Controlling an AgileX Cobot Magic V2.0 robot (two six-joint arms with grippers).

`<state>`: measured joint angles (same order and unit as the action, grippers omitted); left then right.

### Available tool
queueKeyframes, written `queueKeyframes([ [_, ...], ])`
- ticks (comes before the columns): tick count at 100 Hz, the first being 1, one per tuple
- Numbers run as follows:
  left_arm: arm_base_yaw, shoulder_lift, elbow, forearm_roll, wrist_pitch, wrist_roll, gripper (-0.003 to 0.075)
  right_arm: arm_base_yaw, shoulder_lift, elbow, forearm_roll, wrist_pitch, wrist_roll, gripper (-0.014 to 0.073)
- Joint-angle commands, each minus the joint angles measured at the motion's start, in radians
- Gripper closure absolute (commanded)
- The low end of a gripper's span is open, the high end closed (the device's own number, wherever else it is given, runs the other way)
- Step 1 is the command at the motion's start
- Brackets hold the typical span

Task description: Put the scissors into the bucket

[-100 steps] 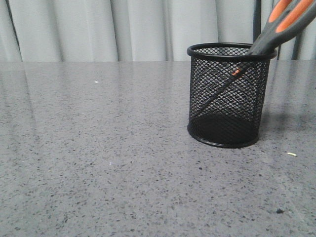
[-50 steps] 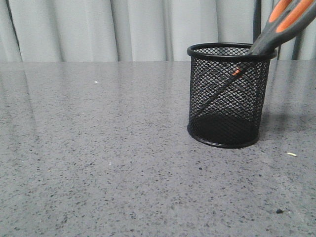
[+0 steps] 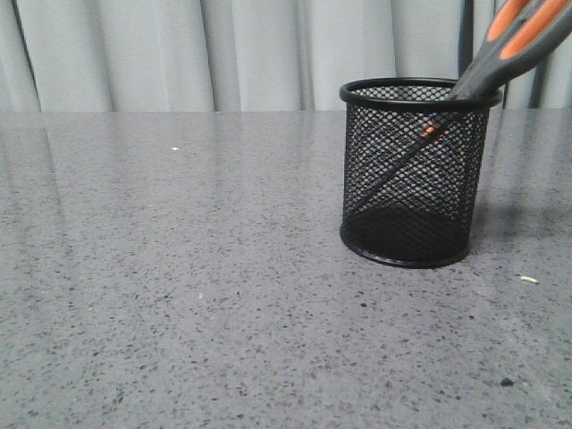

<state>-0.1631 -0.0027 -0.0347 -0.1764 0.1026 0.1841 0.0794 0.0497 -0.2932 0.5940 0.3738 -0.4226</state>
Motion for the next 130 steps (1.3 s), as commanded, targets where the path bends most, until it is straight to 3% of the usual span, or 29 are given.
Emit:
queueKeyframes([
  [1,0.067,-0.010,0.014,0.046,-0.056,-0.087,0.0740,-0.007,0.011,-0.024,0.013,-0.066,-0.003,0.0659],
  [11,0.101,-0.029,0.080,0.073,-0.084,-0.120,0.0740,-0.007,0.011,-0.024,0.013,-0.066,-0.003,0.0659],
  [20,0.103,-0.029,0.077,0.137,-0.002,-0.169,0.0740,-0.007,0.011,-0.024,0.013,-0.066,-0.003,0.0659],
  [106,0.103,-0.027,0.075,0.122,0.042,-0.169,0.0740,-0.007,0.011,-0.024,0.011,-0.066,-0.003,0.0659],
  [116,0.103,-0.027,0.075,0.122,0.042,-0.169,0.0740,-0.007,0.011,-0.011,-0.120,-0.089,0.013,0.0659],
  [130,0.103,-0.027,0.075,0.122,0.042,-0.169,0.0740,-0.007,0.004,0.085,-0.395,-0.277,0.209,0.0659],
])
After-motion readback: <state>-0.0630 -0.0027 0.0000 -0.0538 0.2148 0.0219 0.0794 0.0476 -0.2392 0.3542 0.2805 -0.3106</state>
